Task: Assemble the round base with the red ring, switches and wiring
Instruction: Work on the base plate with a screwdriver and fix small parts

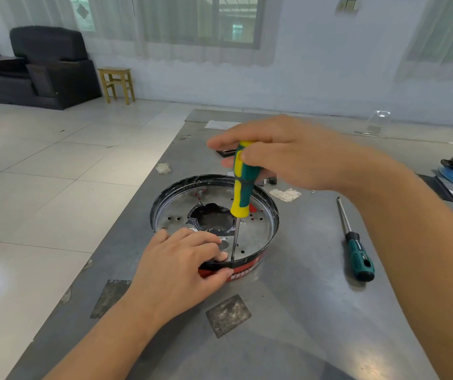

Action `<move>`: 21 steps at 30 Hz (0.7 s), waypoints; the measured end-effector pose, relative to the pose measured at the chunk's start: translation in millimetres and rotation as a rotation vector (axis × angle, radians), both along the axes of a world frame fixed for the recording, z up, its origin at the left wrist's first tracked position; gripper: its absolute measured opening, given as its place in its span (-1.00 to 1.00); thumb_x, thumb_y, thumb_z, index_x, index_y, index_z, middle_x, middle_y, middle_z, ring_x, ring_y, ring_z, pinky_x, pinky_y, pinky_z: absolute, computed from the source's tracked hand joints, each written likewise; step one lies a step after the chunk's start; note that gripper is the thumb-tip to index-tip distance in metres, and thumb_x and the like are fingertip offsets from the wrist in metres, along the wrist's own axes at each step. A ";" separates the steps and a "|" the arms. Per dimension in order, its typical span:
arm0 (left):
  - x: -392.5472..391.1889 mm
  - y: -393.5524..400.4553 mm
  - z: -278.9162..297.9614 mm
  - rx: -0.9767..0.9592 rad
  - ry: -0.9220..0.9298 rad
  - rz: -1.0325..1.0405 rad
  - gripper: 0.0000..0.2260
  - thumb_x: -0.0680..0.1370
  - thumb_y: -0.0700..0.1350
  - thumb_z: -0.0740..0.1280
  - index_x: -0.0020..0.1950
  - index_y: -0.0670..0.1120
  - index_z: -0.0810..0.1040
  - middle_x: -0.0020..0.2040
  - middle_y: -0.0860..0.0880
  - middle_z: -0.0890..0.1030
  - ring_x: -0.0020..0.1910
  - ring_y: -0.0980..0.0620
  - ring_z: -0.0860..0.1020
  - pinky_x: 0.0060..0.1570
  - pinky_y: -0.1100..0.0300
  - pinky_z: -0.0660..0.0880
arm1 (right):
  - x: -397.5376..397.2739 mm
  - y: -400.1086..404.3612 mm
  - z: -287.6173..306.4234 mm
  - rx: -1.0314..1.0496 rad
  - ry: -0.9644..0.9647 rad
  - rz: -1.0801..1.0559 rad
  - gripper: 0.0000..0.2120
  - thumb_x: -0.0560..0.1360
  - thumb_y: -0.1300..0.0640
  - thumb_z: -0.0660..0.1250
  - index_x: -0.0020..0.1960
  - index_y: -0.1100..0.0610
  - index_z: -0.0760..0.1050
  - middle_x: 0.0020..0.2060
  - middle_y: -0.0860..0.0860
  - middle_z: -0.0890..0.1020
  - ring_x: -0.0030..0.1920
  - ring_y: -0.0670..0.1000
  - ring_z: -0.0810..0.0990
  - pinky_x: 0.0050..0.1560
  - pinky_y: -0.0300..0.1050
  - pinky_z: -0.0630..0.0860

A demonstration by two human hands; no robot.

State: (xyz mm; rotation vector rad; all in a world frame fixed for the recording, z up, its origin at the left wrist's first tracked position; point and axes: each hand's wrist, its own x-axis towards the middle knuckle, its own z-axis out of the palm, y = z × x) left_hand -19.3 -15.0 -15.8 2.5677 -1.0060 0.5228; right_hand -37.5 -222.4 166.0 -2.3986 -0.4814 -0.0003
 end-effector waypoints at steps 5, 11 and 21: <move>0.1 -0.5 -0.4 -0.006 0.000 -0.003 -0.65 0.49 0.34 0.25 -0.11 0.19 0.75 0.09 0.24 0.72 0.04 0.10 0.69 -0.16 0.04 0.51 | 0.7 12.0 -11.4 -0.362 -0.459 -0.170 -0.55 0.63 -0.29 0.18 -0.19 0.02 0.55 -0.41 -0.01 0.59 -0.38 -0.07 0.58 -0.31 -0.08 0.53; 0.0 0.4 -0.5 0.003 0.030 0.000 -0.62 0.50 0.36 0.23 -0.06 0.19 0.75 0.13 0.25 0.71 0.07 0.12 0.67 -0.12 0.04 0.49 | 2.6 10.2 -6.5 -0.048 -0.073 -0.034 -0.61 0.67 0.01 0.08 0.41 -0.11 0.51 0.28 -0.23 0.62 0.29 -0.24 0.54 0.33 -0.19 0.46; 0.0 0.4 0.4 0.013 0.034 0.015 -0.71 0.48 0.32 0.33 -0.06 0.20 0.75 0.14 0.26 0.70 0.07 0.12 0.66 -0.11 0.05 0.47 | 10.2 3.3 -27.4 -0.123 -0.310 -0.171 -0.67 0.61 -0.06 0.04 0.22 -0.15 0.53 -0.01 -0.09 0.68 -0.01 -0.12 0.64 -0.02 -0.08 0.58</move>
